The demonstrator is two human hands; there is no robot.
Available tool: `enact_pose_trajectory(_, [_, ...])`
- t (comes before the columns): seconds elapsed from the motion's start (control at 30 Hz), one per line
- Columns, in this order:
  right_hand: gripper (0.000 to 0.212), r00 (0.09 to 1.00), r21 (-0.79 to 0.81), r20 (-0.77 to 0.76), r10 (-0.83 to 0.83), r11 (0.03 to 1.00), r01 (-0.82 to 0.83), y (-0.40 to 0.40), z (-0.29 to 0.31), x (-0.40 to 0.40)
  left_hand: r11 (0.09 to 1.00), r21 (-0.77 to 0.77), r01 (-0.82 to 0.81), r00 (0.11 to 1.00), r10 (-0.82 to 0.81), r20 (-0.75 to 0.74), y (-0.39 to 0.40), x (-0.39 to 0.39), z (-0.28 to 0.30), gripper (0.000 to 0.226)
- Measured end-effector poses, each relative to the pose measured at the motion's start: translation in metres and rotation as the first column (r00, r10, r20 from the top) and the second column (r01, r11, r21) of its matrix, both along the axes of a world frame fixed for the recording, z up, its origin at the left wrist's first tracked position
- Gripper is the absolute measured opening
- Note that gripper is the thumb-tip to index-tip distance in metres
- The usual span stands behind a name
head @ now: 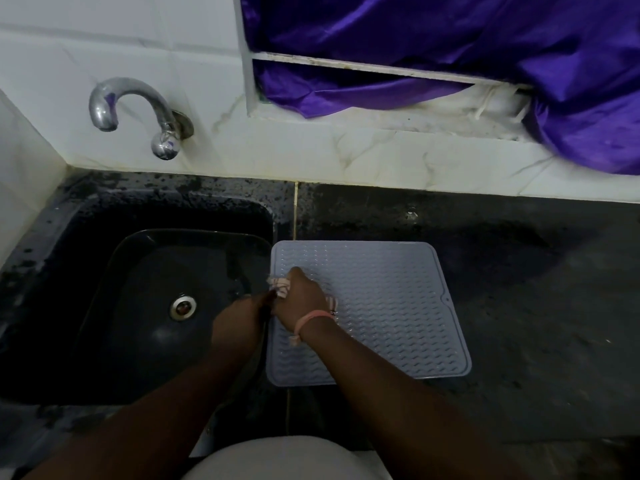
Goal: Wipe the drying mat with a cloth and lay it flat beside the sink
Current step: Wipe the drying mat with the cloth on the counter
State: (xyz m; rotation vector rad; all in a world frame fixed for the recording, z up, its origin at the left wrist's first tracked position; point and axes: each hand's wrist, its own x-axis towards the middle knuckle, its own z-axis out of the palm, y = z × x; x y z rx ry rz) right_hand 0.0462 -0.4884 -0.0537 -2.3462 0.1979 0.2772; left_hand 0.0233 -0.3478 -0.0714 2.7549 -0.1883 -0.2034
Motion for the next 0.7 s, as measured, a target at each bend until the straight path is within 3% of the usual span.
enact_pose_trajectory(0.1, [0.023, 0.995, 0.226, -0.099, 0.012, 0.974, 0.01, -0.014, 0.009, 0.007, 1.0, -0.023, -0.009, 1.0, 0.009, 0.007, 0.003, -0.004, -0.008, 0.034])
enact_pose_trajectory(0.2, [0.025, 0.965, 0.494, -0.26, -0.025, 0.855, 0.155, -0.044, 0.017, 0.007, 0.999, -0.034, -0.029, 1.0, 0.029, -0.011, 0.003, 0.0, -0.012, 0.033])
enact_pose_trajectory(0.23, [0.027, 0.956, 0.542, -0.288, -0.062, 0.812, 0.216, -0.056, 0.019, 0.002, 1.0, -0.016, -0.011, 1.0, 0.011, -0.016, 0.002, -0.001, -0.011, 0.036])
enact_pose_trajectory(0.33, [0.027, 0.912, 0.617, -0.323, -0.253, 0.675, 0.406, -0.099, 0.032, -0.011, 0.985, -0.156, -0.07, 0.997, 0.065, -0.035, -0.003, -0.005, -0.008, 0.034])
enact_pose_trajectory(0.43, [0.021, 0.842, 0.519, -0.264, -0.47, 0.667, 0.535, -0.163, 0.044, -0.022, 0.989, -0.137, -0.049, 0.998, 0.044, -0.037, -0.008, -0.007, -0.006, 0.03])
enact_pose_trajectory(0.53, [0.011, 0.745, 0.278, -0.074, -0.663, 0.703, 0.654, -0.223, 0.051, -0.033, 0.994, -0.099, -0.035, 0.999, 0.034, -0.005, -0.007, -0.004, -0.003, 0.03])
enact_pose_trajectory(0.63, [0.027, 0.698, -0.021, 0.14, -0.703, 0.702, 0.712, -0.252, 0.043, -0.039, 1.0, -0.002, 0.026, 1.0, -0.026, -0.003, -0.006, -0.004, -0.003, 0.036])
enact_pose_trajectory(0.7, [0.033, 0.724, -0.114, 0.162, -0.671, 0.716, 0.689, -0.256, 0.03, -0.037, 1.0, -0.007, 0.029, 1.0, -0.029, -0.012, -0.007, -0.01, -0.003, 0.039])
